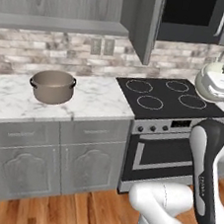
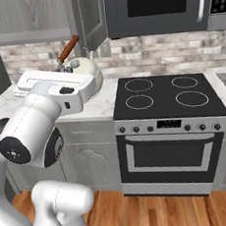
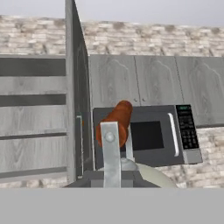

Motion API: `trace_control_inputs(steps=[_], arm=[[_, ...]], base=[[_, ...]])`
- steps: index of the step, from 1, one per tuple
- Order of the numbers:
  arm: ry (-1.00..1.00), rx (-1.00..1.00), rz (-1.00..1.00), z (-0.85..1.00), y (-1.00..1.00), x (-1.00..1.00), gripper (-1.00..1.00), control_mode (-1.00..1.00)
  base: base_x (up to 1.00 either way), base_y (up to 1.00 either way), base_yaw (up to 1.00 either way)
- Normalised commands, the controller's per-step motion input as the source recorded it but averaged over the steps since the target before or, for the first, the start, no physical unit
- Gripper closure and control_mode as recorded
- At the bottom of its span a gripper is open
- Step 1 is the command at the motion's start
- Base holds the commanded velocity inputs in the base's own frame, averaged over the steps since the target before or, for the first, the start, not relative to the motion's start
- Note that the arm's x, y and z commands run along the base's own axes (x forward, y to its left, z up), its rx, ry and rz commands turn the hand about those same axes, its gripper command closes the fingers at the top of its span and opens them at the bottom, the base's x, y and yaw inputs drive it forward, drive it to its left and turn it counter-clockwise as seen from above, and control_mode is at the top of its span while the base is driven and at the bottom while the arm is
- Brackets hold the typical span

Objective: Pick the kettle from the cabinet and place it on a stove burner. Then pick the pot from the counter and place it on another stove burner. Finally, turn both burners on.

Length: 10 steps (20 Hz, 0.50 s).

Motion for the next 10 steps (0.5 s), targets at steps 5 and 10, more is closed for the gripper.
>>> trace_control_inputs(steps=[5,10], arm=[[0.00,0.00,0.00,0.00,0.00,0.00,1.00,1.00],[0.00,0.00,0.00,0.00,0.00,0.00,1.00,1.00]], base=[[-0.06,-0.47,0.00],[0.00,-0.42,0.00]])
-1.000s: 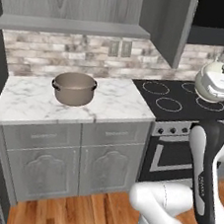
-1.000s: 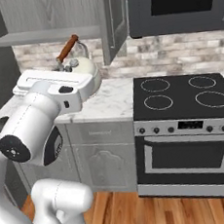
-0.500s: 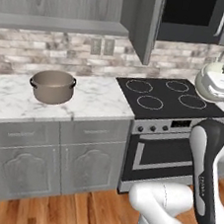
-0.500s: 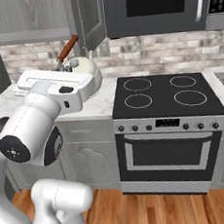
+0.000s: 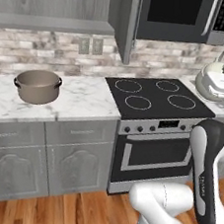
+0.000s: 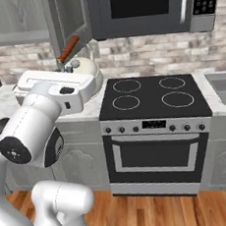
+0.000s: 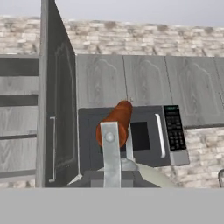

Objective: Pick the kettle from the cabinet and place it on a stove burner. Then pick the pot from the counter and place it on another stove burner. Finally, turn both burners on.

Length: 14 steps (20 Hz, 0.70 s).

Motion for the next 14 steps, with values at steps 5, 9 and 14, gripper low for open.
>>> trace_control_inputs(steps=[5,9,14], arm=[[0.00,0.00,0.00,0.00,0.00,0.00,1.00,1.00],[0.00,0.00,0.00,0.00,0.00,0.00,1.00,1.00],[0.00,0.00,0.00,0.00,0.00,0.00,1.00,1.00]], base=[[0.05,-0.40,0.00],[0.19,-0.37,0.00],[0.37,-0.30,0.03]])
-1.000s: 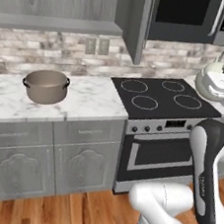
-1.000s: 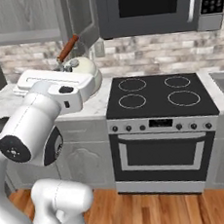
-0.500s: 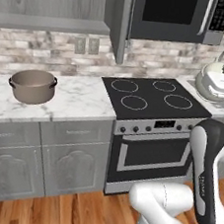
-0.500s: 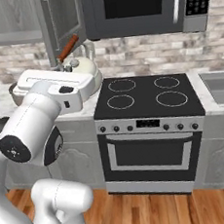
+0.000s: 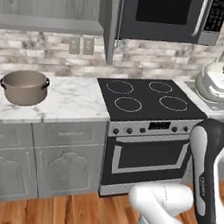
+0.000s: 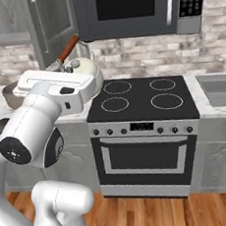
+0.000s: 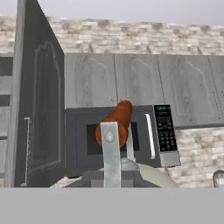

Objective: Pick the kettle from the cabinet and place it on a stove burner. Then pick the pot from the counter and place it on another stove burner. Finally, turn both burners on.

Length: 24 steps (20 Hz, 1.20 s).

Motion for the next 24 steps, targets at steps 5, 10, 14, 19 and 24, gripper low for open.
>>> trace_control_inputs(steps=[5,10,14,19,24], arm=[[0.00,0.00,0.00,0.00,0.00,0.00,1.00,1.00],[0.00,0.00,0.00,0.00,0.00,0.00,1.00,1.00],[0.00,0.00,0.00,0.00,0.00,0.00,1.00,1.00],[0.00,0.00,0.00,0.00,0.00,0.00,1.00,1.00],[0.00,0.00,0.00,0.00,0.00,0.00,1.00,1.00]], base=[[0.47,-0.25,0.07],[0.48,-0.26,0.08],[0.48,-0.32,0.08],[0.32,-0.47,0.06],[0.35,-0.44,0.05]])
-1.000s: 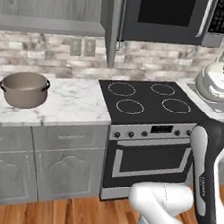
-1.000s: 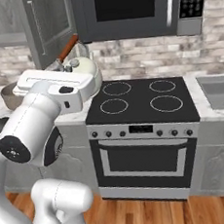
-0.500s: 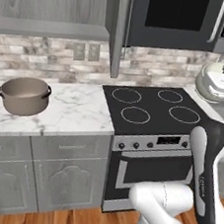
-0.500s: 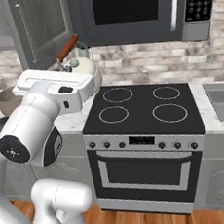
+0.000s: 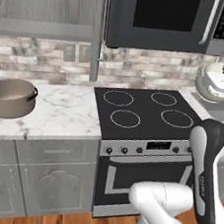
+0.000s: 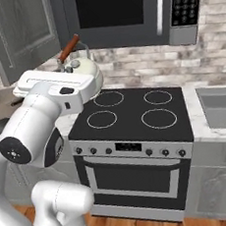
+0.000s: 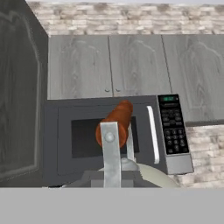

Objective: Pick the kettle from the cabinet and place it on a stove burner. Then pick the pot from the counter and place it on another stove burner. Finally, turn both burners on.

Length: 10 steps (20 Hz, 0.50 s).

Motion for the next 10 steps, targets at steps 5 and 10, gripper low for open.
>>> trace_control_inputs(steps=[5,10], arm=[[0.00,0.00,0.00,0.00,0.00,0.00,1.00,1.00],[0.00,0.00,0.00,0.00,0.00,0.00,1.00,1.00]], base=[[0.39,-0.37,0.05],[0.42,-0.34,0.05]])
